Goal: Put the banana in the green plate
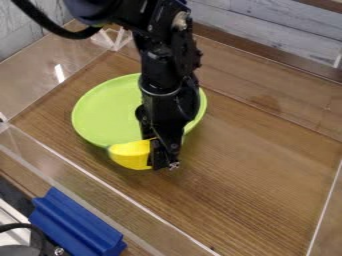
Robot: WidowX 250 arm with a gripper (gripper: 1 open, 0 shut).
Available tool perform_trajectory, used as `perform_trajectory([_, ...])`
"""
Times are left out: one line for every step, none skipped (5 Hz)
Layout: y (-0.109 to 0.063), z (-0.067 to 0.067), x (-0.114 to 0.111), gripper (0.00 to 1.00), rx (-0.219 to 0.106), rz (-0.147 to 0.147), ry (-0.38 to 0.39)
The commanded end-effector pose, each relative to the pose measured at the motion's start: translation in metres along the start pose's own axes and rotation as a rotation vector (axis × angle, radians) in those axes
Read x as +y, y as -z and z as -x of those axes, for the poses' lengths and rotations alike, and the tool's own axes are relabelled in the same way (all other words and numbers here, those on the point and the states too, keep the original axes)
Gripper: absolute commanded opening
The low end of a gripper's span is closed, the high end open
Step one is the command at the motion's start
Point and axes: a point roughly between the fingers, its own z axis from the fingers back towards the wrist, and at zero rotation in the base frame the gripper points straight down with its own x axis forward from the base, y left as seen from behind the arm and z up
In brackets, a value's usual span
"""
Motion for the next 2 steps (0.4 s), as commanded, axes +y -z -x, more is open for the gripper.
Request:
perform_trajectory([-0.0057,-0.0026,0.0056,0.00,-0.026,-0.013,-0.020])
perform_trajectory([-0.0058,-0.0027,0.0059,0.00,-0.028,-0.010,-0.026])
